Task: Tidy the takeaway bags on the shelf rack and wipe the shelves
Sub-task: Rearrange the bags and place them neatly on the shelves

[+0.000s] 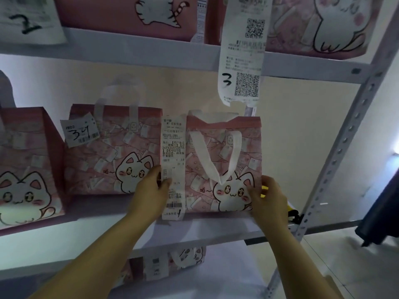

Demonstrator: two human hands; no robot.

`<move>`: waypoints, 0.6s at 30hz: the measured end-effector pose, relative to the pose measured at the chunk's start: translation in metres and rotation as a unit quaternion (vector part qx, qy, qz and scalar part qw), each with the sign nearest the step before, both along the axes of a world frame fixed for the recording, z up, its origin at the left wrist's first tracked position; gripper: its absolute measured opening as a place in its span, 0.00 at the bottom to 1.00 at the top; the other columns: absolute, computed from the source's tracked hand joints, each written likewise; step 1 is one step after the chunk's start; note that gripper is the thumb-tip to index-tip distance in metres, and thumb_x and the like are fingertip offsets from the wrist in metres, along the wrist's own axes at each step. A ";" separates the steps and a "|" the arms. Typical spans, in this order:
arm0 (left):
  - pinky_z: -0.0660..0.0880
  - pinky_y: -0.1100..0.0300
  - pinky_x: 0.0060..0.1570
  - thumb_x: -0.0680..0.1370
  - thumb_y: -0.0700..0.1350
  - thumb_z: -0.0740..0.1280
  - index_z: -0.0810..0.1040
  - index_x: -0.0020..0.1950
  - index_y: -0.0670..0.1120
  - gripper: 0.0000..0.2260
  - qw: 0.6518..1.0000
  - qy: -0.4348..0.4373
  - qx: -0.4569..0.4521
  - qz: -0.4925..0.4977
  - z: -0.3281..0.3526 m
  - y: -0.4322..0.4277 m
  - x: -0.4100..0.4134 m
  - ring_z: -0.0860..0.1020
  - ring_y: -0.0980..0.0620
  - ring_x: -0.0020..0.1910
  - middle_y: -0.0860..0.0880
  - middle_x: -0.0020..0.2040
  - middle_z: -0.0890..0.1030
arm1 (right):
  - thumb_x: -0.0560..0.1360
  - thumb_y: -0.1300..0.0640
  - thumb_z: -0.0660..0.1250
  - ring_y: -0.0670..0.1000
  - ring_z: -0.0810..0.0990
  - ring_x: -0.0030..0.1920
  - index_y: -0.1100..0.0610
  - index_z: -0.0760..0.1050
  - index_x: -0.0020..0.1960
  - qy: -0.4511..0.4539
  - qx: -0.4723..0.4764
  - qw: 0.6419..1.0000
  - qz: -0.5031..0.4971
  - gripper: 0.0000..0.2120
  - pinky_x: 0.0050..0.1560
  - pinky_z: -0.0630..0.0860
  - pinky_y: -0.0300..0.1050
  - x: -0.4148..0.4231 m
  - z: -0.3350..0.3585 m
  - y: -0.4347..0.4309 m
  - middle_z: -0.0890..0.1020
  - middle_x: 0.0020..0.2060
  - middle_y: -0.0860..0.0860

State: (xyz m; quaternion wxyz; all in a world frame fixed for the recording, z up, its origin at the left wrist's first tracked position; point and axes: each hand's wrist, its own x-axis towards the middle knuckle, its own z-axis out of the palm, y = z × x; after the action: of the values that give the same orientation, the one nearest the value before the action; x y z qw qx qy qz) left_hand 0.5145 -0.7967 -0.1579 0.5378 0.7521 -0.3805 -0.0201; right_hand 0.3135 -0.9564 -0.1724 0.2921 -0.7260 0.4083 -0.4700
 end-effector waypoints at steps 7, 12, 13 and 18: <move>0.76 0.58 0.45 0.79 0.43 0.63 0.74 0.58 0.51 0.09 0.999 0.020 -0.010 -0.038 0.010 0.061 -0.028 0.78 0.59 0.48 0.58 0.49 0.80 | 0.75 0.52 0.67 0.48 0.78 0.46 0.47 0.71 0.50 -0.023 -0.044 0.998 -0.024 0.07 0.44 0.79 0.51 -0.034 0.006 0.067 0.77 0.49 0.48; 0.70 0.68 0.38 0.78 0.45 0.63 0.73 0.58 0.55 0.10 0.998 0.015 -0.002 -0.061 0.010 0.132 -0.044 0.75 0.66 0.46 0.63 0.47 0.79 | 0.74 0.53 0.68 0.53 0.78 0.47 0.54 0.75 0.54 -0.033 -0.058 0.998 -0.022 0.10 0.45 0.79 0.54 -0.053 0.001 0.130 0.78 0.49 0.51; 0.70 0.68 0.37 0.78 0.45 0.63 0.73 0.57 0.56 0.09 0.998 0.008 0.002 -0.063 0.012 0.147 -0.047 0.75 0.67 0.45 0.63 0.47 0.78 | 0.74 0.53 0.67 0.53 0.78 0.47 0.54 0.75 0.55 -0.033 -0.061 0.997 -0.025 0.11 0.46 0.79 0.54 -0.057 0.001 0.145 0.78 0.49 0.50; 0.71 0.65 0.35 0.78 0.48 0.64 0.71 0.58 0.57 0.10 0.999 0.000 -0.009 -0.045 0.016 0.224 -0.067 0.75 0.65 0.43 0.63 0.45 0.77 | 0.74 0.51 0.68 0.50 0.79 0.47 0.53 0.75 0.55 -0.053 -0.062 0.997 -0.015 0.11 0.41 0.77 0.44 -0.077 0.000 0.218 0.79 0.49 0.49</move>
State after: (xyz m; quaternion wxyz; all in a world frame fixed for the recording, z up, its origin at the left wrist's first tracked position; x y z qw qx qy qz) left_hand 0.4475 -0.5724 -0.1417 0.5425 0.7295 -0.4144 -0.0408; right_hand 0.2367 -0.7386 -0.1722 0.2604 -0.7106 0.3729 -0.5368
